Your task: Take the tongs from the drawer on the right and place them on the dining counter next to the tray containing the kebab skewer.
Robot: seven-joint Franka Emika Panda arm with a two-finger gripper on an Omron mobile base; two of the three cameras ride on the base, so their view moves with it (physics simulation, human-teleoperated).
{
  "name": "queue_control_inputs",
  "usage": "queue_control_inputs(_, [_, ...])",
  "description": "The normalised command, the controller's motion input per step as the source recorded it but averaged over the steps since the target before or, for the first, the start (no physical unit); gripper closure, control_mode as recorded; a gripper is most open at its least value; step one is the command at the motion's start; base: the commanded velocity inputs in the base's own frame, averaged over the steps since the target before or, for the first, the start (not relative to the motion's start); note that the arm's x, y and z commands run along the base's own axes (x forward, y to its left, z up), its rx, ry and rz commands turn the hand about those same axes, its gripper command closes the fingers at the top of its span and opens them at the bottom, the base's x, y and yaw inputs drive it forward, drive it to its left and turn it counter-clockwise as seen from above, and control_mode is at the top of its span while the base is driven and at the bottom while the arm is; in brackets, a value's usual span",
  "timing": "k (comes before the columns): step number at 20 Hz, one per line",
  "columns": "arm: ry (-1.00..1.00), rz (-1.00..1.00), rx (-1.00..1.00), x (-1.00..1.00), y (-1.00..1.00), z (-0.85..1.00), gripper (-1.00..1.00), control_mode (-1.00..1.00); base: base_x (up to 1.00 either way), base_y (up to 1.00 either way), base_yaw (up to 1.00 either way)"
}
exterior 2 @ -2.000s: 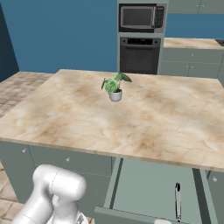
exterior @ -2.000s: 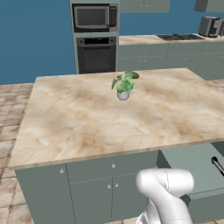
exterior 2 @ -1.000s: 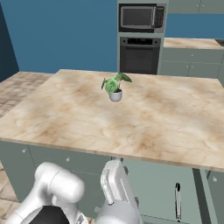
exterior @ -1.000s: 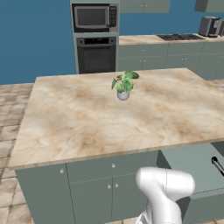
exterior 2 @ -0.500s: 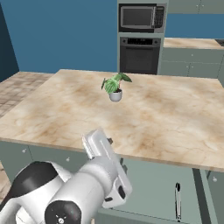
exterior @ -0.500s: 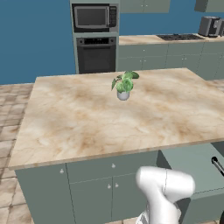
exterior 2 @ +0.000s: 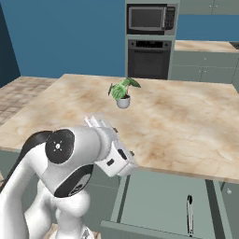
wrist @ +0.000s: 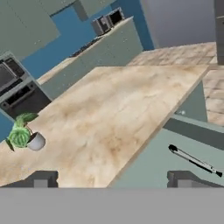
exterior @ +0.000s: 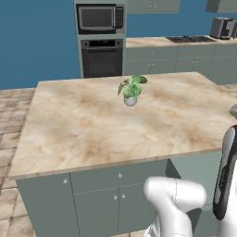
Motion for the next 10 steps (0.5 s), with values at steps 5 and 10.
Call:
queue_control_inputs(5, [0.48,0.00,-0.22,0.74,0.00,0.40,-1.00,-1.00,0.00,0.00,0.00])
queue_control_inputs(10, [0.49,0.00,-0.20,0.88,0.00,0.43,-1.00,-1.00,0.00,0.00,0.00])
